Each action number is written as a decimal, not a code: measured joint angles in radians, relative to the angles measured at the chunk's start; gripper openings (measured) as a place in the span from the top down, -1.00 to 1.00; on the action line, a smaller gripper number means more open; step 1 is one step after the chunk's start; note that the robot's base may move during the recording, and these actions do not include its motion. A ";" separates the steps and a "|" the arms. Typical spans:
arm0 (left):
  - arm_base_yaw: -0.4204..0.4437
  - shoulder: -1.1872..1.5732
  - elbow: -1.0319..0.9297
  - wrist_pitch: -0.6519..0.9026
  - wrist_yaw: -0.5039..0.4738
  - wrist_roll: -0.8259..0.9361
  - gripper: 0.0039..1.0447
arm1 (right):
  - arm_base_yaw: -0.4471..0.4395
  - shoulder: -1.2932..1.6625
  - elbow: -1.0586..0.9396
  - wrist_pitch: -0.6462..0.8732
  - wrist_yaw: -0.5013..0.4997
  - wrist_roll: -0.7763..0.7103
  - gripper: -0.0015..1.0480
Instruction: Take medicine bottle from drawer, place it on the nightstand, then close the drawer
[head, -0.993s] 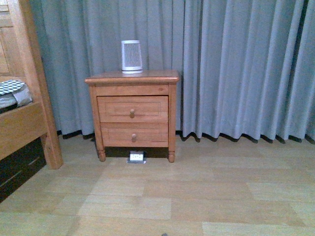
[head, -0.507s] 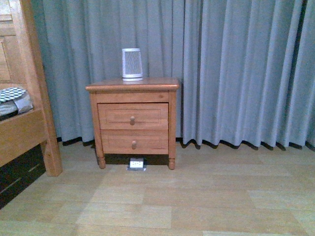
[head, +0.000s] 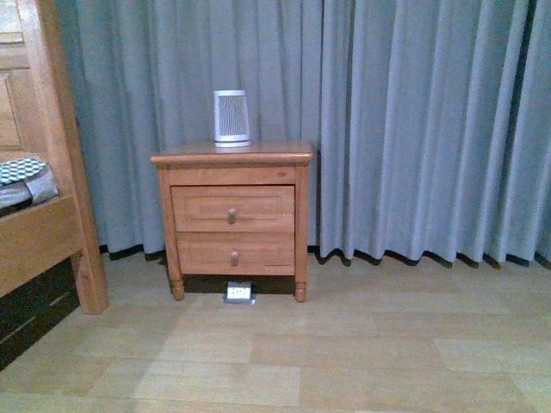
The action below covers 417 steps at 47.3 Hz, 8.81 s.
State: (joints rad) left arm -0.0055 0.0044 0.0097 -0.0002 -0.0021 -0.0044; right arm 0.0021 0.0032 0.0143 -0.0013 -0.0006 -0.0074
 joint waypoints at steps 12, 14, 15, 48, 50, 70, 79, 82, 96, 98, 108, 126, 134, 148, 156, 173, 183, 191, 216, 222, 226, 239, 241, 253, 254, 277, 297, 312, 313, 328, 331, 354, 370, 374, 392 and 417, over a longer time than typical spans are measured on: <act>0.000 0.000 0.000 0.000 0.000 0.000 -0.87 | 0.000 0.000 0.000 0.000 0.000 0.000 -0.87; 0.000 0.000 0.000 0.000 0.000 0.000 -0.87 | 0.000 0.000 0.000 0.000 0.000 0.000 -0.87; 0.000 0.000 0.000 0.000 0.000 0.000 -0.87 | 0.000 0.000 0.000 0.000 0.000 0.000 -0.87; 0.000 0.000 0.000 0.000 0.000 0.000 -0.87 | 0.000 0.000 0.000 0.000 0.000 0.000 -0.87; 0.000 0.000 0.000 0.000 0.000 0.000 -0.87 | 0.000 0.000 0.000 0.000 0.000 0.000 -0.87; 0.000 0.000 0.000 0.000 0.000 0.000 -0.87 | 0.000 0.000 0.000 0.000 0.000 0.000 -0.87; 0.000 0.000 0.000 0.000 0.000 0.000 -0.87 | 0.000 0.000 0.000 0.000 0.000 0.000 -0.87; 0.000 0.000 0.000 0.000 0.000 0.000 -0.87 | 0.000 0.000 0.000 0.000 0.000 0.000 -0.87; 0.000 0.000 0.000 0.000 -0.001 0.000 -0.87 | 0.000 0.000 0.000 0.000 0.000 0.000 -0.87; 0.000 0.000 0.000 0.000 0.000 0.000 -0.87 | 0.000 0.000 0.000 0.000 0.000 0.000 -0.87; 0.000 0.000 0.000 0.000 0.000 0.000 -0.87 | 0.000 0.000 0.000 0.000 0.000 0.000 -0.87; 0.000 0.000 0.000 0.000 0.000 0.000 -0.87 | 0.000 0.000 0.000 0.000 0.000 0.000 -0.87; 0.013 0.039 0.026 -0.100 0.059 -0.079 -0.87 | 0.000 0.000 0.000 0.000 0.000 0.000 -0.87; 0.001 0.416 0.029 0.230 0.086 -0.169 -0.87 | 0.000 0.000 0.000 0.000 0.000 0.000 -0.87; -0.075 0.963 0.142 0.718 0.040 -0.159 -0.87 | 0.000 0.000 0.000 0.000 0.000 0.000 -0.87; -0.214 1.743 0.537 1.052 -0.077 -0.145 -0.87 | 0.000 0.000 0.000 0.000 0.000 0.000 -0.87; -0.254 1.989 0.749 1.055 -0.121 -0.141 -0.87 | 0.000 0.000 0.000 0.000 0.000 0.000 -0.87; -0.272 2.131 0.896 1.054 -0.126 -0.127 -0.87 | 0.000 0.000 0.000 0.000 0.000 0.000 -0.87; -0.277 2.421 1.223 1.010 -0.083 -0.061 -0.87 | 0.000 0.000 0.000 0.000 0.000 0.000 -0.87; -0.281 2.461 1.284 0.990 -0.080 -0.059 -0.87 | 0.000 0.000 0.000 0.000 0.000 0.000 -0.87; -0.282 2.480 1.317 0.976 -0.076 -0.053 -0.87 | 0.000 0.000 0.000 0.000 0.000 0.000 -0.87; -0.277 2.536 1.423 0.924 -0.071 -0.031 -0.87 | 0.000 0.000 0.000 0.000 0.000 0.000 -0.87; -0.277 2.538 1.431 0.919 -0.069 -0.029 -0.87 | 0.000 0.000 0.000 0.000 0.000 0.000 -0.87; -0.275 2.552 1.463 0.892 -0.071 -0.027 -0.87 | 0.000 0.000 0.000 0.000 0.000 0.000 -0.87; -0.274 2.553 1.464 0.889 -0.071 -0.027 -0.87 | 0.000 0.000 0.000 0.000 0.000 0.000 -0.87; -0.268 2.553 1.467 0.846 -0.074 -0.027 -0.51 | 0.000 0.000 0.000 0.000 0.000 0.000 -0.87; -0.256 2.553 1.467 0.812 -0.097 -0.034 0.53 | 0.000 0.000 0.000 0.000 0.000 0.000 -0.87; -0.255 2.550 1.445 0.857 -0.092 -0.018 0.53 | 0.000 0.000 0.000 0.000 0.000 0.000 -0.87; -0.255 2.548 1.439 0.864 -0.091 -0.016 0.53 | 0.000 0.000 0.000 0.000 0.000 0.000 -0.87; -0.277 2.466 1.190 1.042 -0.121 0.013 0.54 | 0.000 0.000 0.000 0.000 0.000 0.000 -0.87; -0.288 2.440 1.120 1.077 -0.135 0.014 0.54 | 0.000 0.000 0.000 0.000 0.000 0.000 -0.87; -0.385 2.177 0.544 1.231 -0.221 0.004 0.54 | 0.000 0.000 0.000 0.000 0.000 0.000 -0.87; -0.372 2.073 0.460 1.172 -0.192 -0.002 -0.34 | 0.000 0.000 0.000 0.000 0.000 0.000 -0.87; -0.342 1.970 0.426 1.104 -0.193 -0.007 -0.65 | 0.000 0.000 0.000 0.000 0.000 0.000 -0.87; -0.248 1.384 0.373 0.613 -0.145 0.024 -0.87 | 0.000 0.000 0.000 0.000 0.000 0.000 -0.87; -0.316 0.858 0.301 0.544 -0.325 0.066 -0.87 | 0.000 0.000 0.000 0.000 0.000 0.000 -0.87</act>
State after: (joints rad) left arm -0.3218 0.8623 0.3103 0.5442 -0.3271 0.0616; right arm 0.0021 0.0032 0.0143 -0.0013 -0.0006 -0.0074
